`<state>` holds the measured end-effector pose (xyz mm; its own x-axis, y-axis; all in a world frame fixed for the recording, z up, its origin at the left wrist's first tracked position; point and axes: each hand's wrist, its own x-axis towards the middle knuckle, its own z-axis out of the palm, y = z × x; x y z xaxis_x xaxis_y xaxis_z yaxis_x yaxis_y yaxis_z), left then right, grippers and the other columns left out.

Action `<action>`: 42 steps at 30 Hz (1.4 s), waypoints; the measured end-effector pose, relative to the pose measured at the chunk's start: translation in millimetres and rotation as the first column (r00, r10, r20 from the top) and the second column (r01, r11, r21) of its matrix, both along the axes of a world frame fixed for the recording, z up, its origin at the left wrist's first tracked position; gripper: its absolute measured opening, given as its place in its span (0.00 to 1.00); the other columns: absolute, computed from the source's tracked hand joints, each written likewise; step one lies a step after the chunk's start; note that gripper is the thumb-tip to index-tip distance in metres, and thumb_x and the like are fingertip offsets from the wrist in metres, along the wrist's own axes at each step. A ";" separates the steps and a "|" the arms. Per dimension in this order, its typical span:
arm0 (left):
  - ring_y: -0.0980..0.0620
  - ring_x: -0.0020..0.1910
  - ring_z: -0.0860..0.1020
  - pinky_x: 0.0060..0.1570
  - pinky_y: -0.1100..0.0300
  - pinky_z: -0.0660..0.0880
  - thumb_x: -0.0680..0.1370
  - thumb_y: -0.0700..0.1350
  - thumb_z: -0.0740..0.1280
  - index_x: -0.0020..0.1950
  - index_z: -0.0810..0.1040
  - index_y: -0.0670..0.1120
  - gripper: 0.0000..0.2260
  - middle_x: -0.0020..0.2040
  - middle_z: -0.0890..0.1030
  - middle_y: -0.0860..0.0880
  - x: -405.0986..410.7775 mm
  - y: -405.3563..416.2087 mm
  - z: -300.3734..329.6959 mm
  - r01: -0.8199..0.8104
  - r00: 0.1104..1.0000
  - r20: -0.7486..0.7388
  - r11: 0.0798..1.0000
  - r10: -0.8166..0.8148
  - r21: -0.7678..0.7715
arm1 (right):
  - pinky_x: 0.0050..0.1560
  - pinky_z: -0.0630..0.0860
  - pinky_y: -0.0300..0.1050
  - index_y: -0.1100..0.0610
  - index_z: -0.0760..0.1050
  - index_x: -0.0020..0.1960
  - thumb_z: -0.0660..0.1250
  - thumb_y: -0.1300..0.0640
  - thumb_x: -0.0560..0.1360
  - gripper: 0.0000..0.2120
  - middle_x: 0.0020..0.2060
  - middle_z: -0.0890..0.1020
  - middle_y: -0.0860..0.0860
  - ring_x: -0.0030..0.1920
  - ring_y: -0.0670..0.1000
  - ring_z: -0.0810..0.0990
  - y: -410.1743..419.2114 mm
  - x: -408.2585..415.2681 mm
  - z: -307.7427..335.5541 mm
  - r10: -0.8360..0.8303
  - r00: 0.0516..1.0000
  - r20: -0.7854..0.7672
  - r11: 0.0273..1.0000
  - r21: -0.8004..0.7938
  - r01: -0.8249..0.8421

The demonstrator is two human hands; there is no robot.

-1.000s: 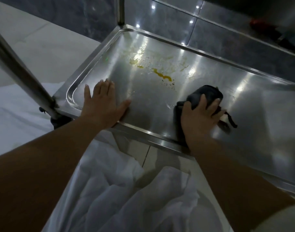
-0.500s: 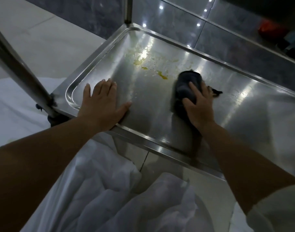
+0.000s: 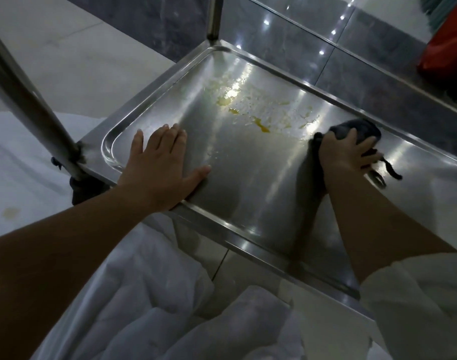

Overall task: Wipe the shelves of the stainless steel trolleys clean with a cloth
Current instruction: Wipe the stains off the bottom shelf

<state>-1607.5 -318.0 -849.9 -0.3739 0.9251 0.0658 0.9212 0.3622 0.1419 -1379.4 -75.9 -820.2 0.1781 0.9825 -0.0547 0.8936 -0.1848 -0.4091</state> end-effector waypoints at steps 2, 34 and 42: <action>0.46 0.77 0.51 0.74 0.40 0.48 0.73 0.72 0.40 0.77 0.54 0.43 0.43 0.78 0.55 0.43 1.2 0.2 0.9 -0.001 1.000 -0.001 1.000 0.001 -0.009 | 0.73 0.41 0.60 0.46 0.53 0.77 0.53 0.43 0.77 0.30 0.78 0.45 0.53 0.75 0.64 0.39 -6.8 -25.9 1.6 0.192 0.981 0.000 0.981 -0.002 -0.192; 0.43 0.68 0.69 0.62 0.57 0.63 0.82 0.53 0.57 0.73 0.68 0.48 0.20 0.71 0.71 0.42 57.8 11.8 56.6 -0.005 0.836 0.548 1.000 -0.012 0.030 | 0.54 0.76 0.54 0.56 0.74 0.59 0.66 0.41 0.73 0.23 0.53 0.77 0.56 0.54 0.58 0.76 -146.1 18.9 38.3 0.522 0.852 0.052 0.853 -0.052 -0.520; 0.44 0.48 0.79 0.49 0.54 0.72 0.82 0.52 0.57 0.49 0.79 0.46 0.14 0.43 0.79 0.45 96.4 23.1 55.6 0.166 0.823 0.541 0.984 -0.171 0.059 | 0.60 0.72 0.53 0.57 0.77 0.59 0.62 0.44 0.77 0.20 0.58 0.75 0.58 0.59 0.60 0.72 -150.7 28.4 51.8 0.436 0.896 0.084 0.893 -0.164 -0.420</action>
<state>-1511.1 -294.9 -794.3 -0.1901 0.9774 -0.0924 0.7415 0.2046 0.6390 -1351.0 -226.6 -768.4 -0.2446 0.9488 -0.1998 0.9380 0.1794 -0.2965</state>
